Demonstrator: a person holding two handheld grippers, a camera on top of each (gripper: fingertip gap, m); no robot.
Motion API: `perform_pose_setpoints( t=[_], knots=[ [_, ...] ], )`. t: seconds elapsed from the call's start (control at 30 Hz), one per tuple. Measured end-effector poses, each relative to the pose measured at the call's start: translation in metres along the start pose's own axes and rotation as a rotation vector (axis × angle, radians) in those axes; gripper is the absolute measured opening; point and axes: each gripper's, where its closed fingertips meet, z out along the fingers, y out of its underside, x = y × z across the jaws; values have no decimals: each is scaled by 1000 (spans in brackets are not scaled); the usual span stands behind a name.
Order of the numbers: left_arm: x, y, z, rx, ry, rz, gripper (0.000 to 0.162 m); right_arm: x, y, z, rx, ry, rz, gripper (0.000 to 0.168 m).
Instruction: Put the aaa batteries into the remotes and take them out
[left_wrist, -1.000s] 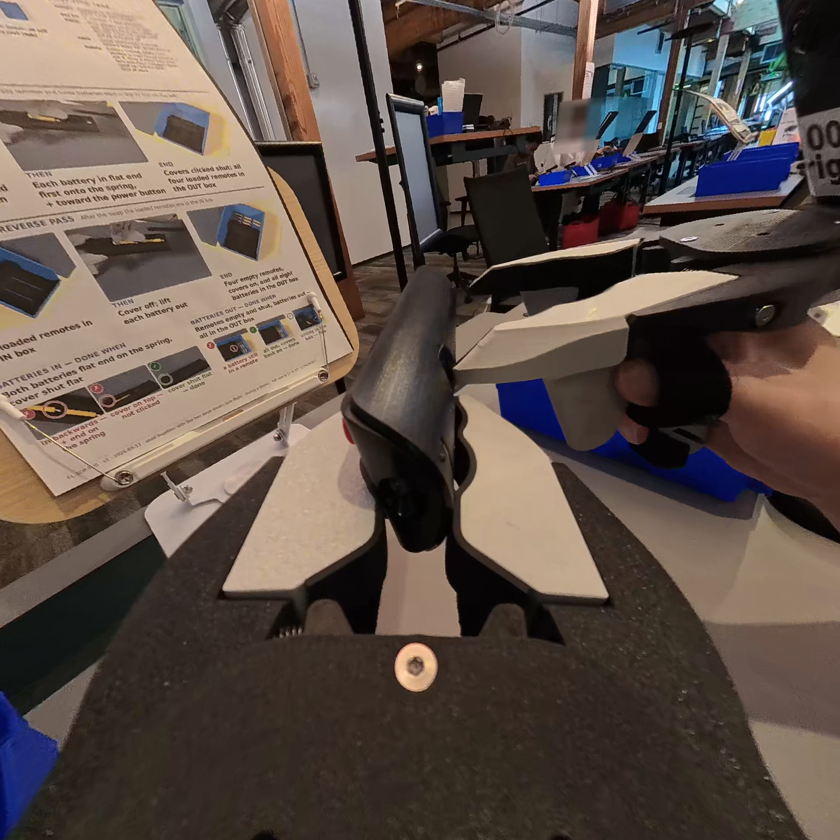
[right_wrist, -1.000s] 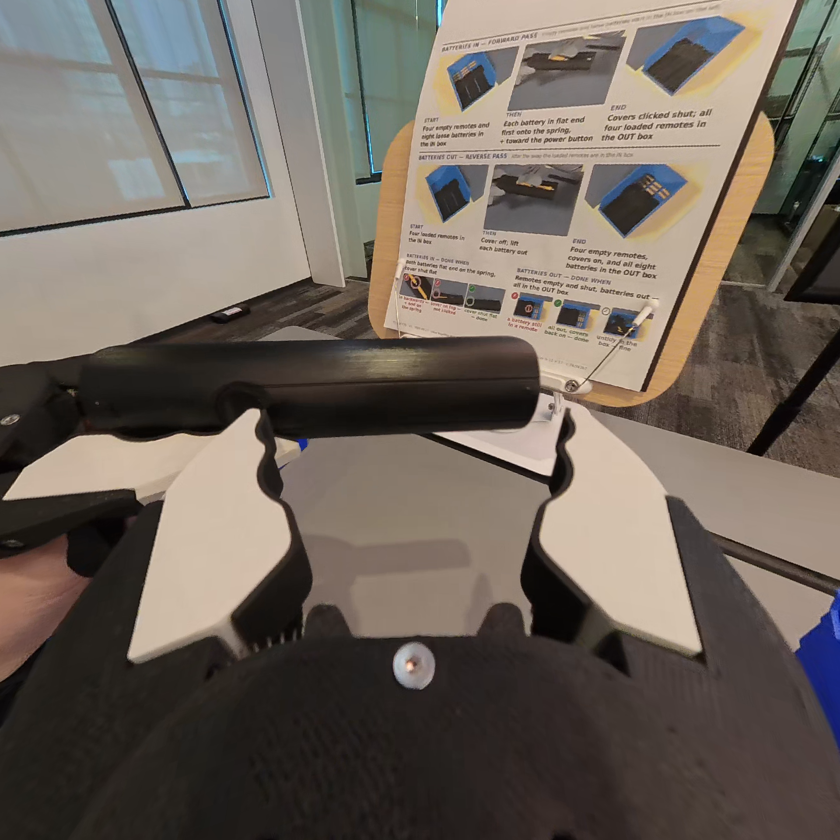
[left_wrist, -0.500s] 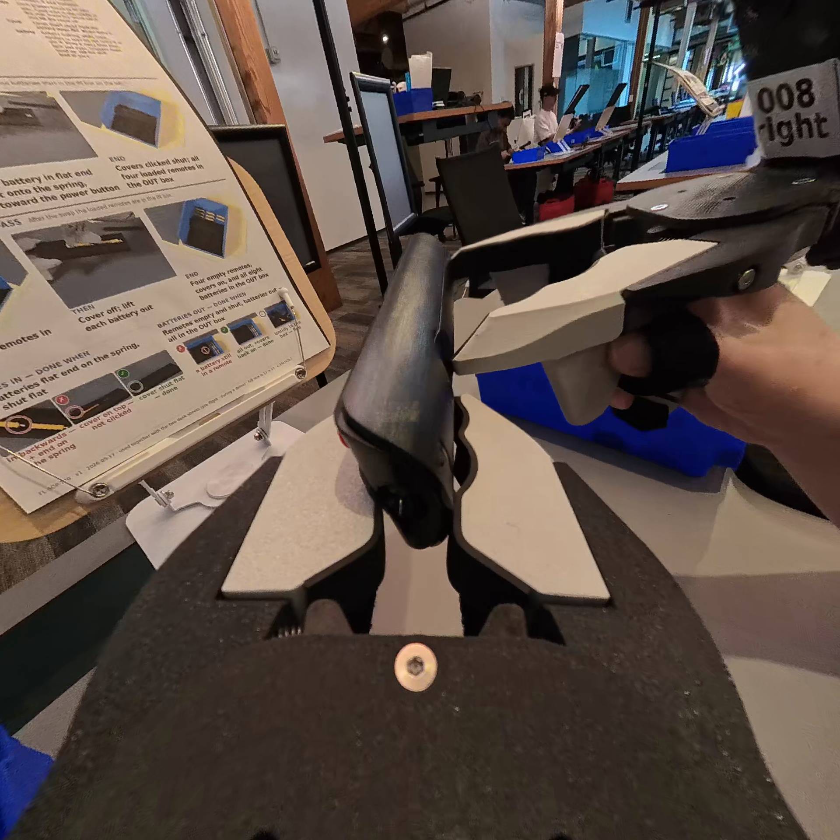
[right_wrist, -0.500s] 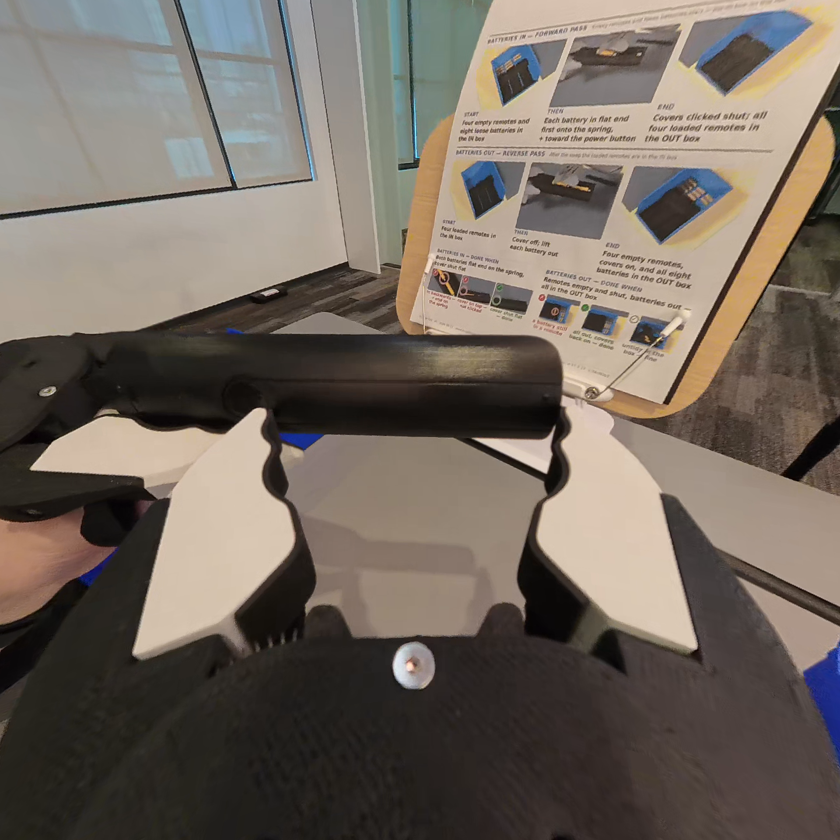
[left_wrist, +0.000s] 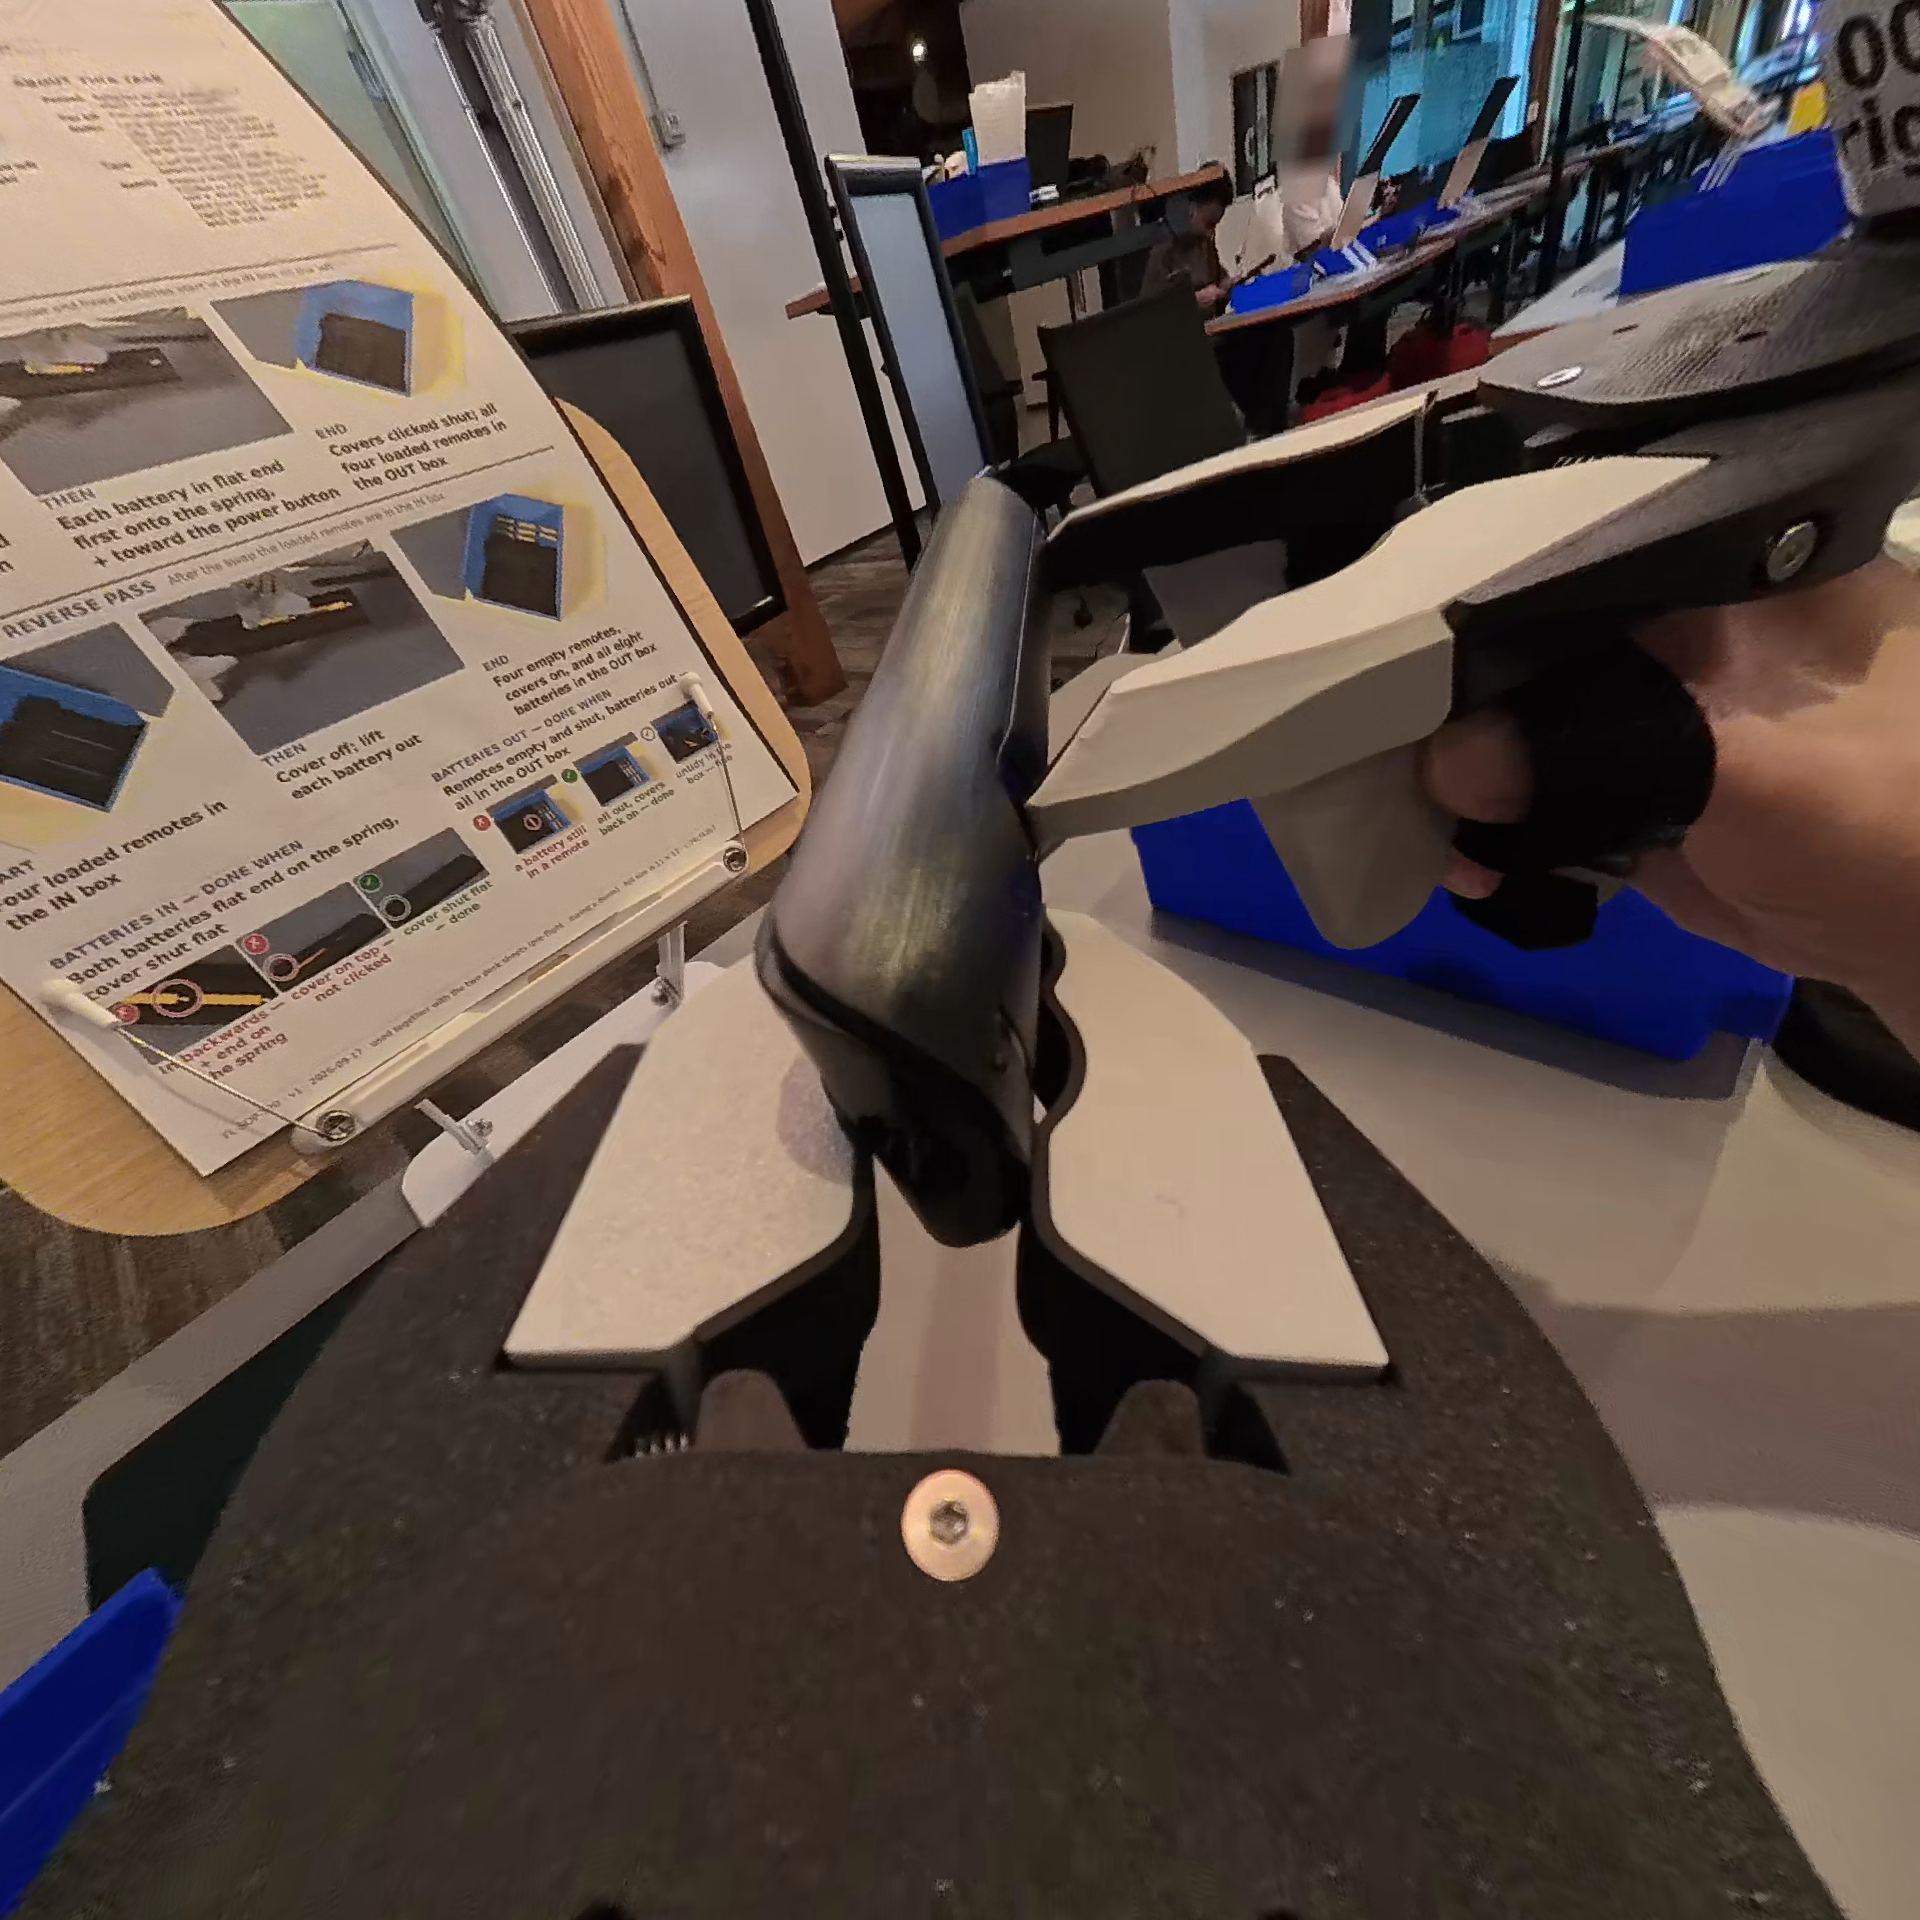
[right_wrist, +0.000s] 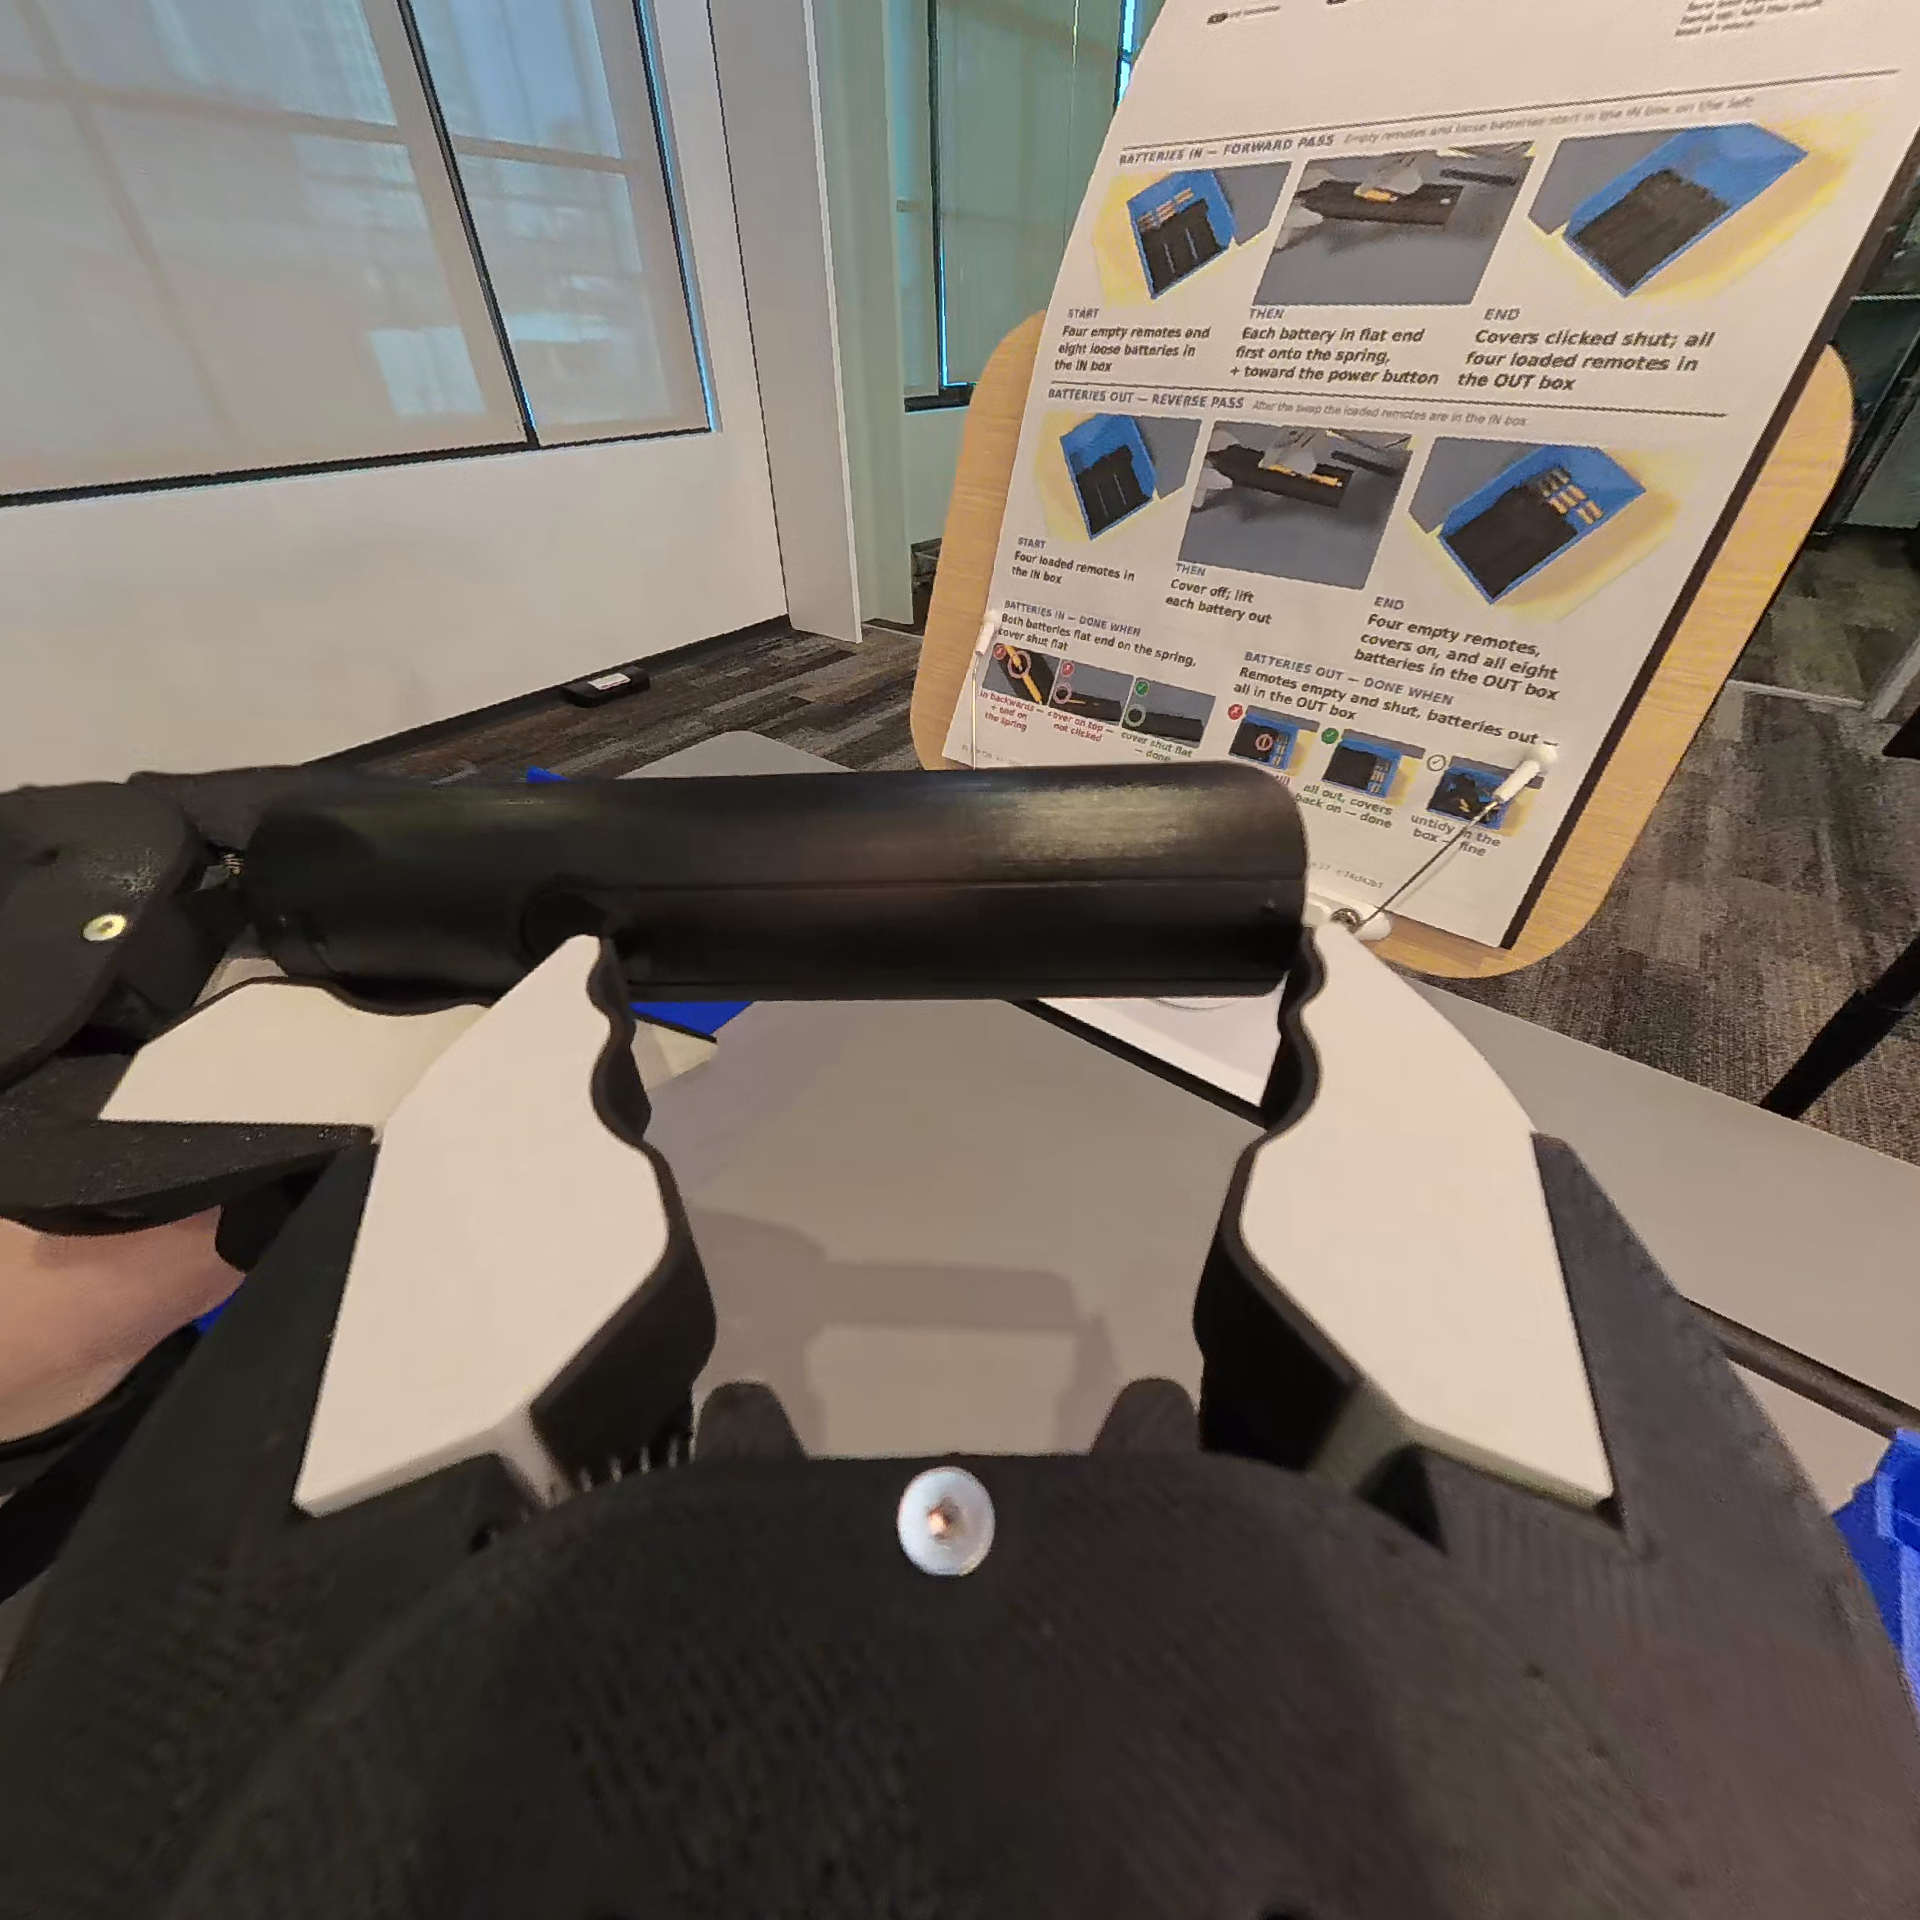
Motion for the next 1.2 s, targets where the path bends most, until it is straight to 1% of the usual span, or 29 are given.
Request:
perform_pose_setpoints(
  t=[0.33, 0.57, 0.67, 0.9, 1.2],
  knots=[
    [8, -1, 1, -6, 3, 5, 27, 2, -6, -8, 17, 5, -69, 120],
    [9, -9, -4, 25, -12, 22, 27, -2, -13, -11, 76, -7, -75, 119],
    [12, -12, -4, 29, -2, 54, 27, -2, -13, -12, 78, -27, -61, 118],
    [15, -13, -4, 37, 12, 51, 27, -3, -16, -14, 99, -39, -66, 118],
    [17, -11, -2, 30, 17, 59, 27, 0, -14, -14, 78, -59, -62, 115]
  ],
)
